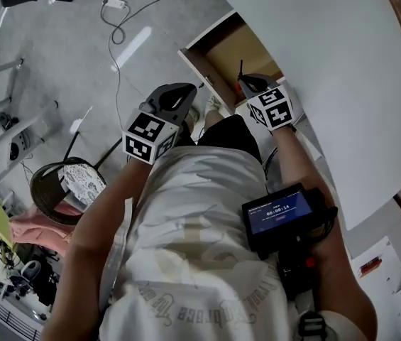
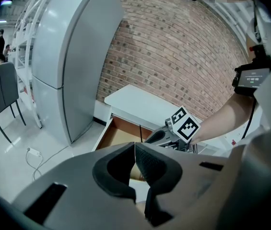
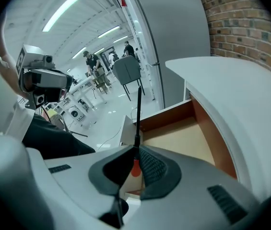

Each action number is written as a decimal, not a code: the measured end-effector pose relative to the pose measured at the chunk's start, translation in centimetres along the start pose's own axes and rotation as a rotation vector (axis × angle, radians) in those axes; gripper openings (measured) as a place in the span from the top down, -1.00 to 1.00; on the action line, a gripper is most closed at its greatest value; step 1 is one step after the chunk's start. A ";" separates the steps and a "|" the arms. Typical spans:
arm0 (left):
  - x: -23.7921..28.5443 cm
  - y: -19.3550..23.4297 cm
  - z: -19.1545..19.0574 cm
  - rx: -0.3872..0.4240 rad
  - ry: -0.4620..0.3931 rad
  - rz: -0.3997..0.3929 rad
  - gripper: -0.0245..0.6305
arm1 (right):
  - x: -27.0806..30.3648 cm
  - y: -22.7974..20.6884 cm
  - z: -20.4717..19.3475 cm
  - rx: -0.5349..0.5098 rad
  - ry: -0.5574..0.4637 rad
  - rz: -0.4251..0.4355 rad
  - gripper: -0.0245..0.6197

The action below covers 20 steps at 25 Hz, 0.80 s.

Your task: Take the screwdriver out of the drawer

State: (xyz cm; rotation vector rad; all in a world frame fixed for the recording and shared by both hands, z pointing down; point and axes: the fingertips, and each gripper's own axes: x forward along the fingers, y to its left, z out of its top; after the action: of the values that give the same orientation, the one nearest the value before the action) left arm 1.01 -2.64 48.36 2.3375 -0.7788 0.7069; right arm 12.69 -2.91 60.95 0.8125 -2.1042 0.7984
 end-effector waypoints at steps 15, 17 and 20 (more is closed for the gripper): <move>-0.6 1.0 0.8 0.035 -0.027 -0.006 0.86 | -3.7 1.8 3.2 -0.011 -0.133 -0.031 0.78; -1.0 0.8 1.2 0.047 -0.033 -0.011 0.86 | -5.1 2.2 4.1 -0.021 -0.160 -0.041 0.78; -1.9 0.2 2.0 0.061 -0.040 -0.022 0.86 | -7.4 3.3 5.6 -0.036 -0.205 -0.046 0.78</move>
State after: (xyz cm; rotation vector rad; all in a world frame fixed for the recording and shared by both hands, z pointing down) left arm 0.13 -3.38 45.88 2.4181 -0.7580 0.6855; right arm 11.92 -2.96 51.13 0.9546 -2.2635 0.6751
